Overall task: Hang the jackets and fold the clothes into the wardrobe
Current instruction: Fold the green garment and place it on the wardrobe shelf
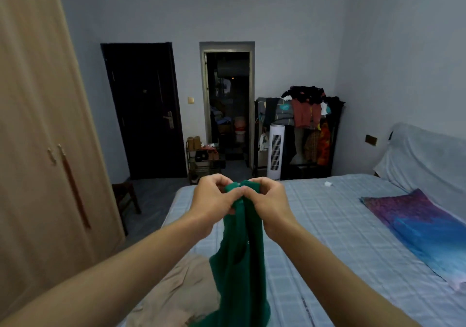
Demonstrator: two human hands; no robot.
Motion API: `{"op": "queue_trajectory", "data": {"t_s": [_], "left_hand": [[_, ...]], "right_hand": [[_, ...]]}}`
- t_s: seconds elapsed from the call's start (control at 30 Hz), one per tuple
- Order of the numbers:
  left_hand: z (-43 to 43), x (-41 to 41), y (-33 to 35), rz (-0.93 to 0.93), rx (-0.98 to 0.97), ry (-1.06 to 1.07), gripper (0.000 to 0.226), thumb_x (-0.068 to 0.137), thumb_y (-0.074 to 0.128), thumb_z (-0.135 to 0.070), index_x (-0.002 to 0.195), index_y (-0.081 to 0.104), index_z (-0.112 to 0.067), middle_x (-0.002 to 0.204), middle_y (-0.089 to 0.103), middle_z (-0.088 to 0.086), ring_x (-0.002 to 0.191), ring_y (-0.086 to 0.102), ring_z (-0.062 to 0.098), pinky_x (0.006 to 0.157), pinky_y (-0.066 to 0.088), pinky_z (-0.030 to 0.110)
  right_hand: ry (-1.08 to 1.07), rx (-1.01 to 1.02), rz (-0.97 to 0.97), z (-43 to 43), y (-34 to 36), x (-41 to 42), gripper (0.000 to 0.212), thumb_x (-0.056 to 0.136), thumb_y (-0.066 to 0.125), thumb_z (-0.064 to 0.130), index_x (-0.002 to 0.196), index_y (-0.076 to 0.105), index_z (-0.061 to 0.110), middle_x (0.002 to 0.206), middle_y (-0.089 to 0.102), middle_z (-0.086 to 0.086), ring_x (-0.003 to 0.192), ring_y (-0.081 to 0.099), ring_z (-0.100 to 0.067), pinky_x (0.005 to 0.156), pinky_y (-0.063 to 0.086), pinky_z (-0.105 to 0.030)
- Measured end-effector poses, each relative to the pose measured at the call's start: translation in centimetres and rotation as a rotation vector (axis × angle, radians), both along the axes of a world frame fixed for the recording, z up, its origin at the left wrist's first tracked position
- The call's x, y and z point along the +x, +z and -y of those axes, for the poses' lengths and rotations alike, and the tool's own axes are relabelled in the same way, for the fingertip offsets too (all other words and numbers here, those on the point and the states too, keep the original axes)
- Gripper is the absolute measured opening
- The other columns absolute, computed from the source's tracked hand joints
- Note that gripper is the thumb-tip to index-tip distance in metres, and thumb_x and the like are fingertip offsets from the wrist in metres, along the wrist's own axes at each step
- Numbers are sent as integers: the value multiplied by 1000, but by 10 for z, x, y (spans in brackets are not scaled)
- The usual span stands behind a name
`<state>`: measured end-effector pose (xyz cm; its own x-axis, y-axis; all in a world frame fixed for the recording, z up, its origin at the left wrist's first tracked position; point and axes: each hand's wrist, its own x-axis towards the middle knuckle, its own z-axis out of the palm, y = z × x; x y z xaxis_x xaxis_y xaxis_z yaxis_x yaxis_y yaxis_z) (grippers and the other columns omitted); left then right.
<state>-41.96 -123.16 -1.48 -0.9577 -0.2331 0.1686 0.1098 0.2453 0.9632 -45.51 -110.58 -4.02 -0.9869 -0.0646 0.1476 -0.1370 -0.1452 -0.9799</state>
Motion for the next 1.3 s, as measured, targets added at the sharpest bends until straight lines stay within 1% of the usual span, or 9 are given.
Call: {"op": "queue_trajectory", "data": {"t_s": [0.17,0.27,0.47,0.6,0.73,0.9,1.0,1.13,1.3], "left_hand": [[4,5,6,55,124,-58,10,94,64,-7,96,68,2,100,71,24,87,74,28,71,62,33],[9,8,13,94,102,-180,21,101,54,-14,102,71,-2,99,73,20,94,72,30,82,61,37],[31,14,7,-284,-501,-146,28,82,77,-24,109,69,-28,100,72,-13,99,65,2,89,56,36],[62,12,8,-140,-961,-121,97,57,77,-65,142,38,-38,134,50,-12,127,42,12,107,38,46],[75,4,1,11,-732,-244,110,59,90,-47,147,26,-36,135,49,-10,127,48,14,107,42,42],[60,-1,4,-44,-565,-177,119,61,94,-29,152,17,-34,140,32,-8,122,46,13,102,46,36],[47,-9,5,-10,-336,-217,102,61,94,-14,146,37,-24,127,55,-3,114,59,16,97,54,38],[39,-13,7,-21,-308,-297,45,65,90,-6,105,70,-13,96,75,4,92,73,19,77,60,32],[40,-11,21,-76,-516,-396,24,75,83,-2,90,68,-12,89,74,3,86,72,17,75,60,36]], "right_hand": [[224,35,-130,-8,-1,9,24,81,79,17,102,71,10,95,75,-9,90,73,-23,78,60,-34],[166,158,-175,-6,-7,5,28,73,84,10,99,72,14,91,75,-8,88,73,-22,81,60,-40],[153,185,-247,-11,0,-3,23,81,73,-6,95,73,12,90,77,-6,86,74,-20,78,59,-37],[180,94,-313,-28,21,-3,26,81,67,-15,95,71,7,90,76,-9,83,72,-19,75,58,-31],[280,11,-390,-46,41,1,27,81,64,-17,102,68,0,89,74,-7,84,70,-18,80,59,-29],[369,-28,-391,-63,46,4,28,74,69,-3,101,68,2,94,72,-10,92,68,-24,85,58,-32],[359,-47,-389,-71,44,5,30,73,70,-1,102,67,2,95,72,-11,93,67,-25,87,57,-34],[260,-20,-394,-88,43,8,28,73,71,-2,101,68,3,92,73,-8,90,69,-22,83,58,-31],[46,94,-391,-111,37,8,25,80,67,-14,96,69,7,85,75,-2,84,71,-16,74,57,-24]]}}
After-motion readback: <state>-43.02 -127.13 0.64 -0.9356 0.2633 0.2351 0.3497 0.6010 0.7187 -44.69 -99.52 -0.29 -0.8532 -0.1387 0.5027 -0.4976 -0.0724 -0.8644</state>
